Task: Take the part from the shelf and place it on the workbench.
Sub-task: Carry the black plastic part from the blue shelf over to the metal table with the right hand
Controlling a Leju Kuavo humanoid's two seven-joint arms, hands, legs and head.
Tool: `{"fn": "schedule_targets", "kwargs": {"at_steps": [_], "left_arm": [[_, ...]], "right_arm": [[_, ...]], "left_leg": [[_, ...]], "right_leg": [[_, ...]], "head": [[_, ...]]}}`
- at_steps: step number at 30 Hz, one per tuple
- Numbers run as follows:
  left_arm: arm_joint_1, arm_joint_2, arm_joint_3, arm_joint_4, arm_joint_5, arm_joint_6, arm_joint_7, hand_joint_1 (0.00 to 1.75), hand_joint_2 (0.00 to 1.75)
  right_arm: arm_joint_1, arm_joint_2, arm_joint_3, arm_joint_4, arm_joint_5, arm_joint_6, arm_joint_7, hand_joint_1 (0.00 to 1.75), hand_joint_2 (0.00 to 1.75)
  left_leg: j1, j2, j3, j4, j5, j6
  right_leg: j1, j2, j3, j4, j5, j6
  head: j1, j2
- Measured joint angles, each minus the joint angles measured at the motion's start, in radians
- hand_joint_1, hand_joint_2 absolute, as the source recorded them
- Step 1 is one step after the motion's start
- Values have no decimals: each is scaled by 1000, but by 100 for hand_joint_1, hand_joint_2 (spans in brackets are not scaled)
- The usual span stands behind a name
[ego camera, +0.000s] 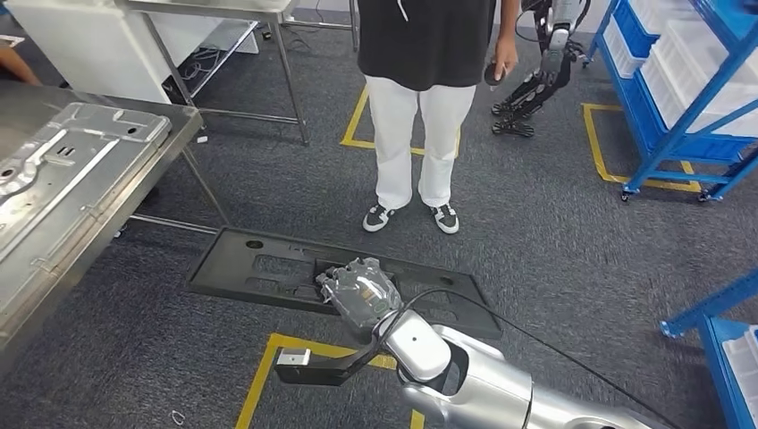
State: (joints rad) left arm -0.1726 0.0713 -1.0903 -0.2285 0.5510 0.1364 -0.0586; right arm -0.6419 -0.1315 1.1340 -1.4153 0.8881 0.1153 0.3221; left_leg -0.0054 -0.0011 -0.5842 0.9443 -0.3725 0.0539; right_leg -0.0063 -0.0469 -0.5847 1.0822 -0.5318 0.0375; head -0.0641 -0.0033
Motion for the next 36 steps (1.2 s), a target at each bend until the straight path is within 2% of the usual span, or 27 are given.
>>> {"fn": "schedule_targets", "kwargs": {"at_steps": [1, 2, 3, 4, 5, 6, 8, 9, 10, 12, 13, 14, 16, 18, 19, 20, 21, 23, 25, 27, 28, 29, 31, 33, 34, 35, 36], "left_arm": [[-1, 0, 0, 0, 1, 0, 1, 0, 175], [-1, 0, 0, 0, 1, 0, 2, 0, 175], [0, 0, 0, 0, 0, 0, 3, 0, 175], [2, 0, 0, 0, -1, 0, 4, 0, 175], [3, 0, 0, 0, -2, 0, 5, 0, 175], [4, 0, 0, 0, -4, 0, 6, 0, 175], [4, -1, 0, 0, -7, 1, 8, 0, 175], [4, -1, 0, 0, -8, 2, 10, 0, 175], [5, 0, 0, 0, -9, 2, 11, 0, 175], [10, 0, 0, 0, -11, 3, 11, 0, 175], [12, -1, 0, 0, -12, 3, 11, 0, 175], [12, -1, 0, 0, -12, 4, 11, 0, 175], [7, -2, 0, 0, -12, 5, 11, 0, 175], [3, -2, 0, 0, -12, 6, 10, 0, 175], [4, -2, 0, 0, -12, 7, 10, 0, 175], [4, -1, 0, 0, -12, 7, 10, 0, 175], [4, -1, 0, 0, -12, 7, 10, 0, 175], [1, -1, 0, 0, -12, 7, 10, 0, 175], [-1, -2, 0, 0, -12, 7, 9, 0, 175], [0, -2, 0, 0, -12, 7, 9, 0, 175], [2, -2, 0, 0, -12, 7, 8, 0, 175], [3, -2, 0, 0, -12, 7, 8, 0, 175], [1, -2, 0, 0, -13, 7, 8, 0, 175], [-3, -3, 0, 0, -12, 7, 9, 0, 175], [-2, -3, 0, 0, -12, 6, 9, 0, 175], [0, -3, 0, 0, -12, 6, 9, 0, 175], [2, -3, 0, 0, -12, 6, 9, 0, 175]], "right_arm": [[2, -1, 0, 1, 0, -1, 0, 175, 175], [4, -2, 0, 3, 0, -2, 0, 175, 175], [8, -3, 0, 5, 0, -2, 0, 175, 175], [10, -4, 0, 6, 0, -2, 0, 175, 175], [12, -4, 0, 8, 0, -2, 0, 175, 175], [12, -5, 0, 10, 0, -3, 0, 175, 175], [12, -6, 0, 12, 0, -3, 1, 175, 175], [12, -6, 0, 13, 0, -4, 0, 175, 175], [13, -6, 1, 14, 0, -4, 0, 175, 175], [12, -4, 1, 16, 0, -4, 0, 175, 175], [11, -2, 0, 16, 2, -5, 1, 175, 175], [9, 0, 0, 16, 7, -5, 3, 175, 175], [8, 1, 0, 17, 19, -4, 8, 175, 175], [9, 1, 1, 20, 28, -4, 11, 175, 175], [10, 1, 2, 22, 31, -4, 12, 175, 175], [10, 1, 2, 24, 32, -4, 12, 175, 175], [9, 1, 2, 25, 34, -4, 12, 175, 175], [8, 1, 2, 25, 37, -4, 12, 175, 175], [7, 1, 2, 25, 41, -4, 12, 175, 175], [6, 2, 3, 25, 45, -2, 11, 175, 175], [6, 3, 3, 25, 46, -1, 11, 175, 175], [5, 3, 3, 25, 49, -1, 11, 175, 175], [7, 2, 4, 26, 53, 1, 11, 175, 175], [12, -1, 5, 27, 58, 4, 11, 175, 175], [14, -3, 6, 27, 62, 5, 12, 175, 175], [15, -3, 7, 27, 67, 7, 13, 175, 175], [15, -4, 8, 27, 73, 8, 14, 175, 175]], "left_leg": [[1, -13, 1, -1, 0, 2], [1, -27, 1, 0, 0, 4], [2, -42, 2, 0, -1, 4], [3, -57, 2, 0, -2, 4], [5, -73, 3, 2, -3, 3], [7, -88, 4, 5, -5, 0], [10, -116, 1, 14, -11, -10], [10, -126, -3, 17, -12, -16], [11, -135, -6, 18, -13, -21], [16, -144, -12, 18, -13, -29], [16, -128, -18, 30, -20, -34], [15, -102, -33, 60, -36, -38], [13, -38, -93, 183, -89, -46], [15, -15, -161, 308, -129, -50], [15, -12, -172, 324, -126, -50], [15, -9, -161, 298, -105, -48], [13, 1, -130, 235, -73, -44], [1, 55, -56, 90, -20, -32], [-13, 86, -28, 27, -7, -22], [-14, 60, -27, 22, -4, -14], [-11, 46, -24, 18, -2, -9], [-7, 33, -20, 14, 1, -3], [-2, 5, -14, 10, 3, 7], [-2, -27, -13, 10, 2, 11], [-2, -44, -12, 10, 1, 11], [-1, -60, -11, 11, 1, 11], [0, -77, -10, 11, 0, 10]], "right_leg": [[-1, 26, -34, 68, -30, 2], [-1, 38, -71, 136, -54, 3], [-2, 43, -99, 180, -62, 5], [-3, 44, -109, 183, -48, 6], [-6, 46, -99, 146, -16, 8], [-10, 59, -71, 75, 28, 11], [-18, 97, -17, -52, 84, 15], [-20, 109, -3, -85, 94, 14], [-17, 110, 0, -91, 91, 10], [-14, 88, 2, -94, 94, -2], [-14, 78, 4, -95, 94, -9], [-14, 67, 6, -97, 94, -15], [-11, 44, 11, -97, 91, -25], [-7, 18, 13, -97, 87, -29], [-6, 4, 15, -97, 84, -29], [-5, -8, 18, -97, 82, -28], [-4, -21, 21, -97, 79, -27], [0, -43, 30, -98, 71, -21], [4, -63, 35, -98, 65, -13], [5, -81, 38, -100, 60, -4], [4, -70, 39, -94, 53, 1], [2, -45, 33, -73, 38, 4], [-1, 18, -17, 37, -18, 7], [-2, 41, -90, 171, -68, 8], [-2, 43, -111, 200, -69, 8], [-2, 45, -112, 186, -47, 8], [-4, 50, -92, 133, -9, 8]], "head": [[1, 0], [2, 0], [2, 0], [2, 0], [2, 0], [2, 0], [2, 0], [2, 0], [2, 0], [2, 0], [1, 0], [-1, 0], [-4, 0], [-4, 0], [-4, 0], [-4, 0], [-4, 0], [-4, 0], [-4, 0], [-3, 0], [-3, 0], [-2, 0], [0, 0], [2, 0], [3, 0], [3, 0], [3, 0]]}}
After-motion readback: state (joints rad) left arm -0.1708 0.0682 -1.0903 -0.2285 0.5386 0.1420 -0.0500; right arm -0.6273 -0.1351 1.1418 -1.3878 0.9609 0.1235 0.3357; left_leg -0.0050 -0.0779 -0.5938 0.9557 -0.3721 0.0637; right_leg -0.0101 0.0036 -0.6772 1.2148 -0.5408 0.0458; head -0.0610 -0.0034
